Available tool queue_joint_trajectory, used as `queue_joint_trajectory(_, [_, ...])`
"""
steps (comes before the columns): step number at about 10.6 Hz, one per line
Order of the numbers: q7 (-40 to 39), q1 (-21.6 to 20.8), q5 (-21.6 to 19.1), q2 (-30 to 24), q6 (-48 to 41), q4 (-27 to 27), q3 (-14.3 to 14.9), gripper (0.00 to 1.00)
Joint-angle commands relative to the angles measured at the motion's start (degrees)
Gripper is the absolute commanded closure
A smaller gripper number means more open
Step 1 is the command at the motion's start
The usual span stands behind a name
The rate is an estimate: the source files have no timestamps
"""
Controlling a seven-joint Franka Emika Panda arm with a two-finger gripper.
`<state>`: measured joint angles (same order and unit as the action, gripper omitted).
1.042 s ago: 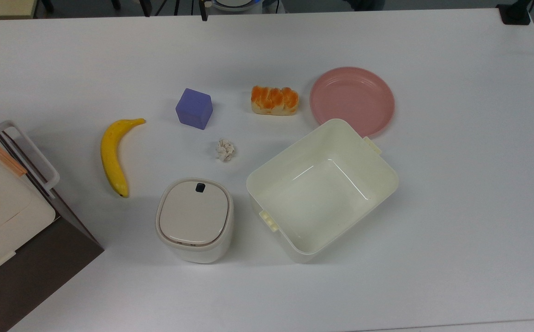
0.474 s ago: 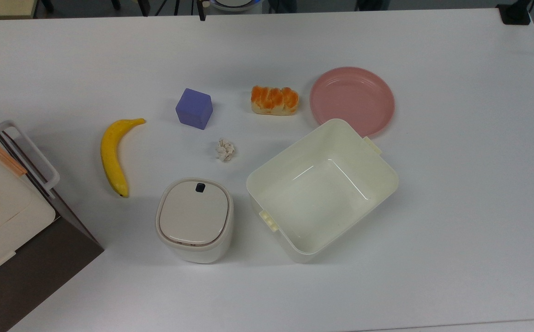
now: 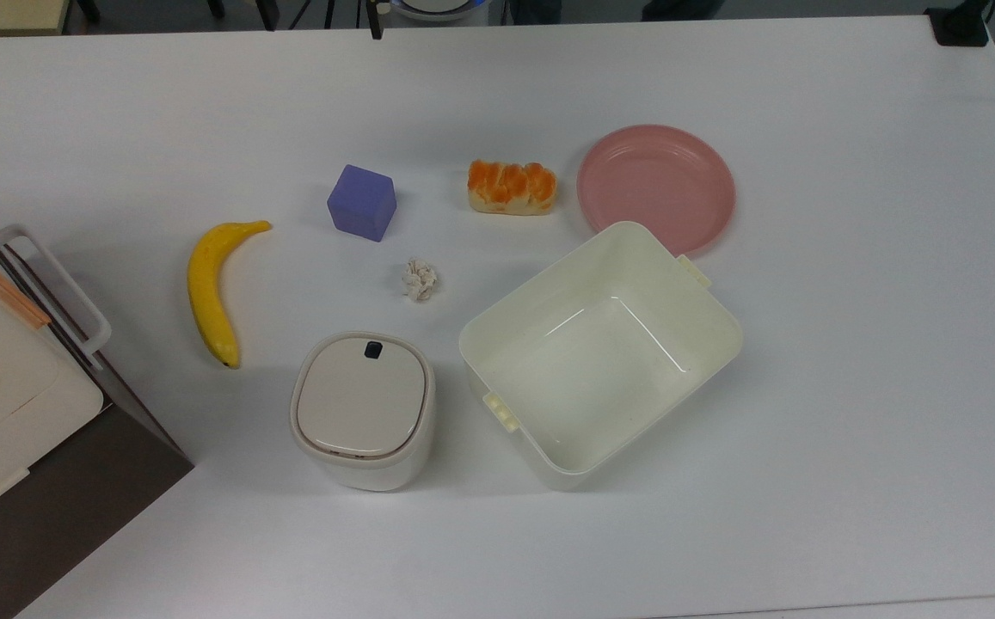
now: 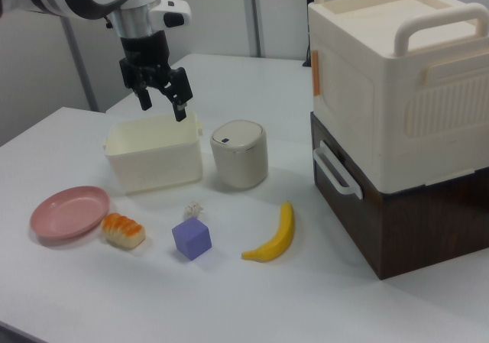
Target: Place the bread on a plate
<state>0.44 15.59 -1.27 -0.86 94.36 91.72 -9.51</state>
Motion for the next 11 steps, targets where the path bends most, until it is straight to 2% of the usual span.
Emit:
queue_joint_trajectory(1, [-1.2, -0.7, 2.4, -1.1, -0.7, 1.4, -0.1, 0.0])
queue_joint_trajectory(8, [-3.4, -0.8, 3.5, -0.9, -0.6, 1.9, -0.1, 0.0])
queue_joint_trajectory(11, [-5.5, -0.8, 5.9, -1.2, -1.0, 1.9, -0.2, 0.0])
